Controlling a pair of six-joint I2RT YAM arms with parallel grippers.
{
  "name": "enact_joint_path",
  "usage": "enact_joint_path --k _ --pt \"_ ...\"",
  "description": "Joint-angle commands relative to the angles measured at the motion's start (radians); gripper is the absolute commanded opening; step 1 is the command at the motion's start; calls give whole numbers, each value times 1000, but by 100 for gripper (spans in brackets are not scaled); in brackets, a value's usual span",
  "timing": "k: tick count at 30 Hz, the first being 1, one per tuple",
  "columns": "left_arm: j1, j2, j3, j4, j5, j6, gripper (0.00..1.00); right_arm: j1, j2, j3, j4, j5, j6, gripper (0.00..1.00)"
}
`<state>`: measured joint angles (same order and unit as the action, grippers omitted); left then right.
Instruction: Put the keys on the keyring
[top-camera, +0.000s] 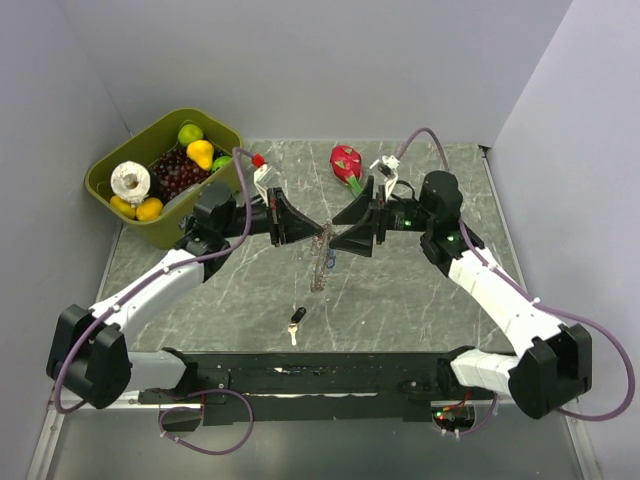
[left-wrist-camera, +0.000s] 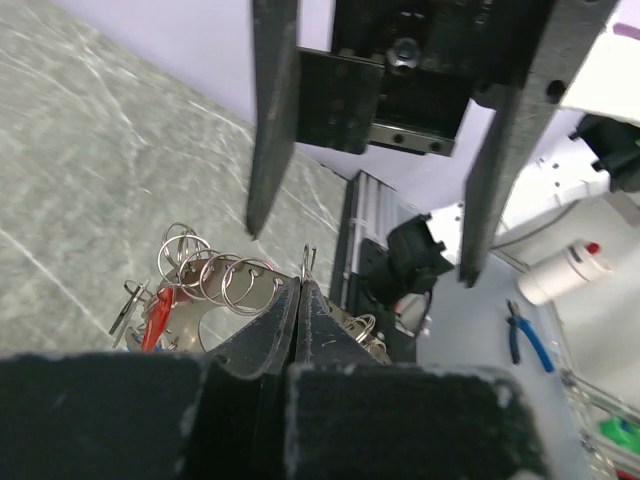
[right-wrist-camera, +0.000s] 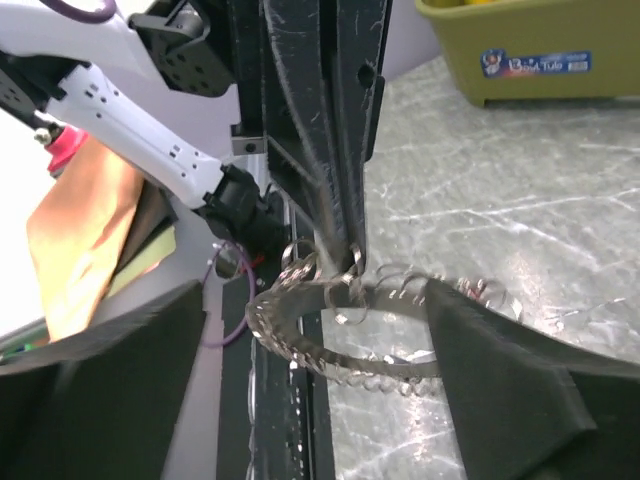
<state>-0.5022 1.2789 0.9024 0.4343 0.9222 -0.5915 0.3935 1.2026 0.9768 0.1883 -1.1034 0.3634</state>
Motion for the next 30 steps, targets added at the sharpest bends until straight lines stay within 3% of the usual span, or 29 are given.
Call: enact_joint_path --k 1,9,14,21,30 --pt "-6 -84 -11 20 -78 78 1 -8 -80 -9 93 42 -4 100" --pt "-9 -121 -20 -62 -105 248 1 -22 -117 11 37 77 -40 100" --pt "-19 -216 -103 38 -134 355 1 -27 -123 16 20 80 -49 100" --pt "-39 -361 -209 103 -122 647 1 -33 -126 23 7 82 -55 100" --pt "-137 -515 -362 201 -240 1001 1 -35 -107 40 0 70 -52 100"
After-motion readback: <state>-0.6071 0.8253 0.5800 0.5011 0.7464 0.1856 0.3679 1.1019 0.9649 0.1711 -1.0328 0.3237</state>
